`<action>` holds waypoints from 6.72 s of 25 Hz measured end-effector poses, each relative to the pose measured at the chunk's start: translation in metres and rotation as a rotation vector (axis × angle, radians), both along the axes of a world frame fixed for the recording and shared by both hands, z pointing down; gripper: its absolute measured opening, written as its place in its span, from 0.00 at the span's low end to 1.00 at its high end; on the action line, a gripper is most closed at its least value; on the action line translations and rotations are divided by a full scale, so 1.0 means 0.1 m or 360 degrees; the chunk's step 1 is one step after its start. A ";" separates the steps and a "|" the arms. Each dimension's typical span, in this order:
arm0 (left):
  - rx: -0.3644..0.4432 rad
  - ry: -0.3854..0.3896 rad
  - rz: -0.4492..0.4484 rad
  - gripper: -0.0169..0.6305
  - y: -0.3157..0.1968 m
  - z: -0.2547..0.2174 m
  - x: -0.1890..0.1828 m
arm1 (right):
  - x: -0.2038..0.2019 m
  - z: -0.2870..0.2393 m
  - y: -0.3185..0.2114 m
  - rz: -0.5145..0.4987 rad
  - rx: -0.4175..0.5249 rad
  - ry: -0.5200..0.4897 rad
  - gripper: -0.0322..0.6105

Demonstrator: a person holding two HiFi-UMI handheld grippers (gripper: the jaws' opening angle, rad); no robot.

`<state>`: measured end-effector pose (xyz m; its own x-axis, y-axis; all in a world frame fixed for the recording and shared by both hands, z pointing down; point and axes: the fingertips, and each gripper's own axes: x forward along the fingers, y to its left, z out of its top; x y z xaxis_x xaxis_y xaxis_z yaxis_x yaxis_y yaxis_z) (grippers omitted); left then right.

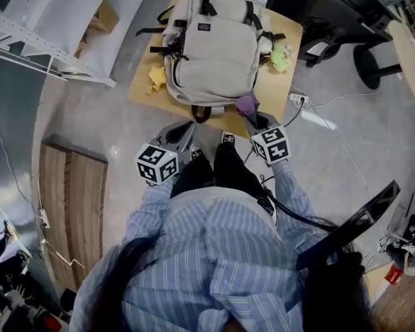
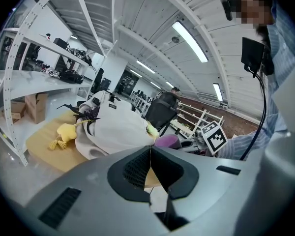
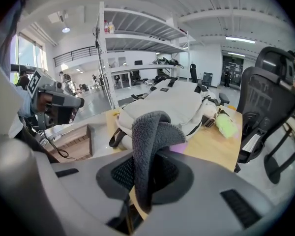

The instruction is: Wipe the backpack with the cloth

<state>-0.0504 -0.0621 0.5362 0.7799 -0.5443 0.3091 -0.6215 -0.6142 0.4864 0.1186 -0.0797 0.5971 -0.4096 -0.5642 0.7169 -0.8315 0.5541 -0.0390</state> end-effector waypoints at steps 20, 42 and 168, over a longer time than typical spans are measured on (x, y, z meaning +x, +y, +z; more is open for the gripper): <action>0.0019 0.0041 -0.0119 0.04 -0.04 -0.03 -0.32 | -0.92 -0.09 -0.15 -0.0103 -0.0184 -0.0064 0.11; -0.0067 0.0059 -0.0510 0.04 0.02 0.16 -1.29 | -2.51 -0.01 -0.43 -0.0720 -0.0271 -0.0025 0.11; -0.0063 0.0014 -0.0261 0.04 -1.46 0.03 -0.33 | -1.16 -1.80 -4.45 -0.0190 0.0179 -0.0328 0.11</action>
